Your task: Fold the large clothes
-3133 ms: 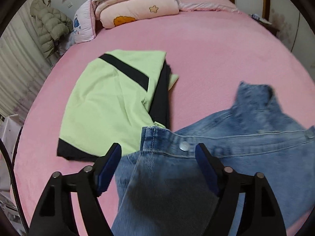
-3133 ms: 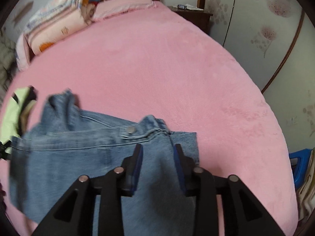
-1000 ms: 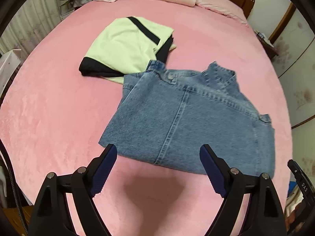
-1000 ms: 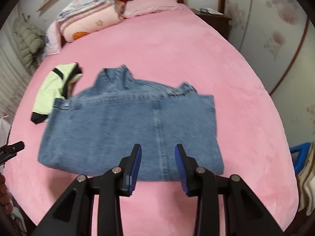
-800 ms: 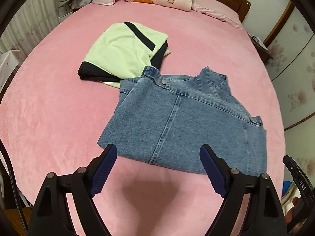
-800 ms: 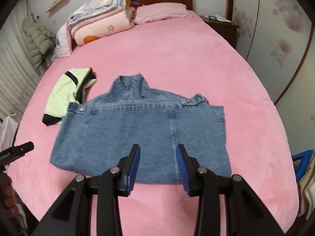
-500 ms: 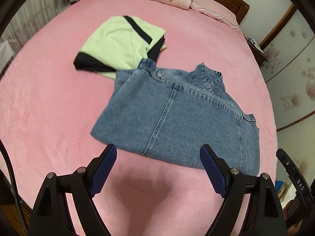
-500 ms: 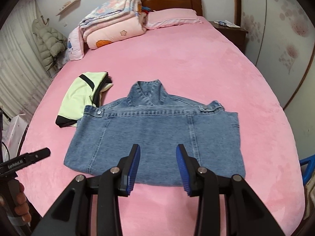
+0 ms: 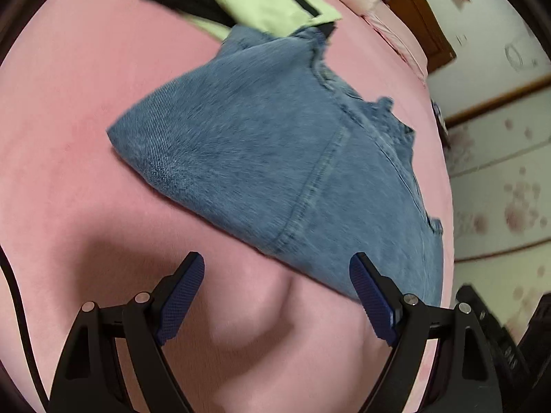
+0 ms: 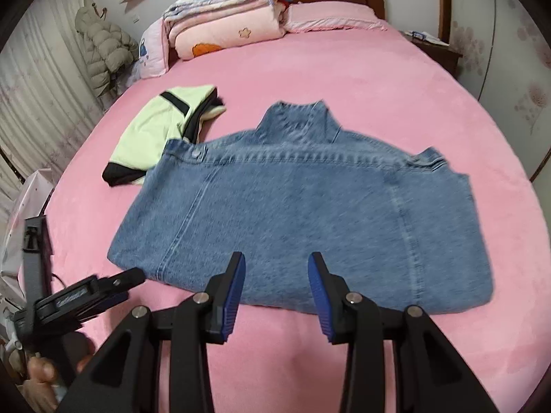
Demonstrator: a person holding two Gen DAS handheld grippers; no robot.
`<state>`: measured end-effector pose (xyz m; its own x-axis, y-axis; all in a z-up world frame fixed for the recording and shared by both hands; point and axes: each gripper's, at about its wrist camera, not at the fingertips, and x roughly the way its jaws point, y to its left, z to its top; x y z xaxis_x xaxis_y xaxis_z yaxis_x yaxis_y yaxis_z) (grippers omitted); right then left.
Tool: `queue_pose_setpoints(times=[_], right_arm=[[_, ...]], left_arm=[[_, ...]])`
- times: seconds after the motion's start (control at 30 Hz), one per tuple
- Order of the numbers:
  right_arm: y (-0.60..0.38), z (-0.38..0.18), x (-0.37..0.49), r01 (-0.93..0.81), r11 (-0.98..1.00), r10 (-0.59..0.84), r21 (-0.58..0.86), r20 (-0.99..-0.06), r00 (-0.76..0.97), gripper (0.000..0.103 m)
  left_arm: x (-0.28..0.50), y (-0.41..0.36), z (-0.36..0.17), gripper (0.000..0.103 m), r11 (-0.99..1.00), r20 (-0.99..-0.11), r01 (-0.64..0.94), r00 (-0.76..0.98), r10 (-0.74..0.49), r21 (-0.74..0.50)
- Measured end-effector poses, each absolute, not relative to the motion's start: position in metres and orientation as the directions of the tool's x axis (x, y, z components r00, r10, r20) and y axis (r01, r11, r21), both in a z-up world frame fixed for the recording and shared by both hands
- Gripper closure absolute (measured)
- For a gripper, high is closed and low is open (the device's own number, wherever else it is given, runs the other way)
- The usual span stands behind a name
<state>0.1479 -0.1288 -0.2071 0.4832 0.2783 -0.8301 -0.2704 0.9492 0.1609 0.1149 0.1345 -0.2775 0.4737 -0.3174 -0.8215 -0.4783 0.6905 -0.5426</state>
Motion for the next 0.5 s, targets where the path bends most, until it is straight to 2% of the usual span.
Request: queue_pose_setpoints(times=[0.27,0.5], right_arm=[[-0.107,-0.244,0.156,-0.298,0.941,0.288,0.157,-0.834,0.470,0.065],[-0.099,-0.259,0.166,-0.302,0.947,0.256,0.107,-0.821,0.510,0.065]], left_arm=[[0.153,0.146,-0.311,0.016,0.708,-0.755,-0.391,0.580,-0.306,-0.588],[0.186,0.144,-0.309,0.014,0.756,-0.723,-0.323,0.634,-0.274,-0.569]])
